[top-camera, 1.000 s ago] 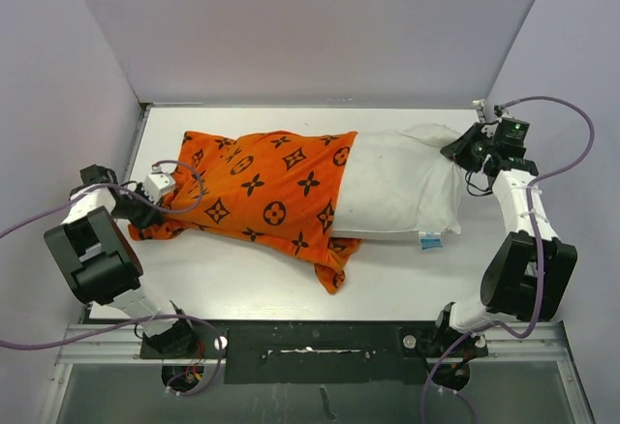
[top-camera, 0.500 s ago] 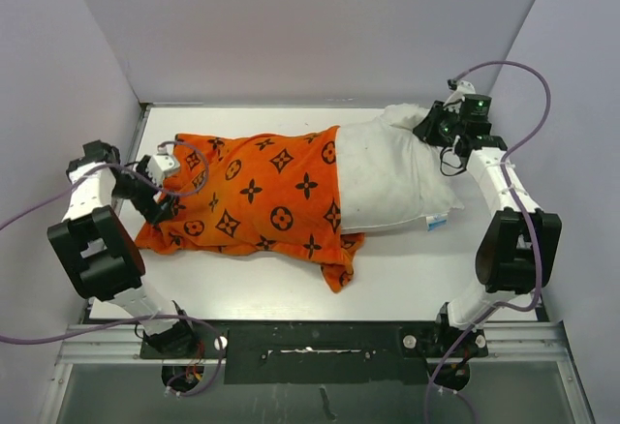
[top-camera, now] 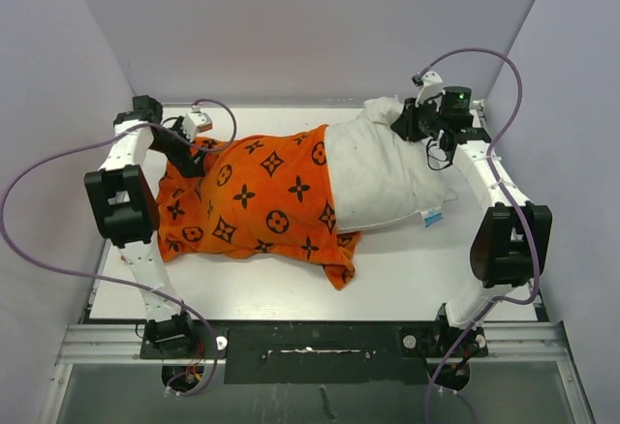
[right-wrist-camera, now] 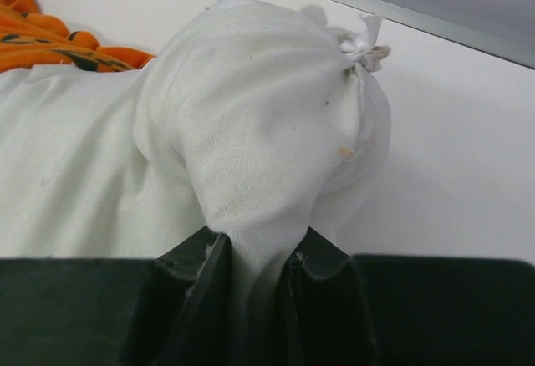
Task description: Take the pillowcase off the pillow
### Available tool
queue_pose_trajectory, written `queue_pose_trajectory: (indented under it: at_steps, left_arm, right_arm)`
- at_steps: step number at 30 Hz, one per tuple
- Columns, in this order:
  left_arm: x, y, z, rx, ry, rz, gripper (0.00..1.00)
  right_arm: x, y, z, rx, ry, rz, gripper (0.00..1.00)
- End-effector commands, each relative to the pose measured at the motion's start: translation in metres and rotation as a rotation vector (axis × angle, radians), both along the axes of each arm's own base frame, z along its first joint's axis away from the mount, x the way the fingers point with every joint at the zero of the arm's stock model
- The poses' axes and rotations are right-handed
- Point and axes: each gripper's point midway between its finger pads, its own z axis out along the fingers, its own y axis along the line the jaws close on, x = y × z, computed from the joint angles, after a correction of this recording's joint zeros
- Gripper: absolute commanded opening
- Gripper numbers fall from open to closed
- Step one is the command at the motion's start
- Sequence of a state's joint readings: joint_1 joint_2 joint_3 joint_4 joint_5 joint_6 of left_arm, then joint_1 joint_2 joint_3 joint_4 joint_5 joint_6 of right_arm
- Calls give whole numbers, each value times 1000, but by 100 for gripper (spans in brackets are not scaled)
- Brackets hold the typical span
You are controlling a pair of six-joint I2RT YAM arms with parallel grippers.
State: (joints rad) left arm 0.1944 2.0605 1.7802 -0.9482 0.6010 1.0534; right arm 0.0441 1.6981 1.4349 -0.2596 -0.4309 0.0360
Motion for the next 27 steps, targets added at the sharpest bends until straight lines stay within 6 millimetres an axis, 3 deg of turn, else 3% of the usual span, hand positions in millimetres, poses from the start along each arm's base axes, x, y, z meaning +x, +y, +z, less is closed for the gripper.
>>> queue_pose_trajectory:
  at_steps: [1, 5, 11, 18, 21, 23, 27]
  left_arm:
    - [40, -13, -15, -67, 51, 96, 98]
    - [50, -25, -23, -143, 97, 59, 98]
    - [24, -33, -37, -128, 92, -181, 98]
    - [-4, -40, -57, -156, 177, -282, 94]
    - [-34, -51, -58, -195, 269, -354, 84]
    - [-56, -56, -57, -202, 344, -398, 73]
    - [-69, -49, -51, -231, 326, -345, 53]
  right_arm:
    - [-19, 44, 30, 75, -139, 264, 0]
    - [-32, 66, 30, 134, -174, 404, 0]
    - [-32, 84, 40, 152, -245, 498, 0]
    - [-25, 105, 62, 258, -247, 626, 0]
    - [-15, 113, 51, 275, -188, 617, 0]
    - [-3, 111, 43, 255, -155, 554, 0]
    - [14, 100, 26, 232, -90, 412, 0]
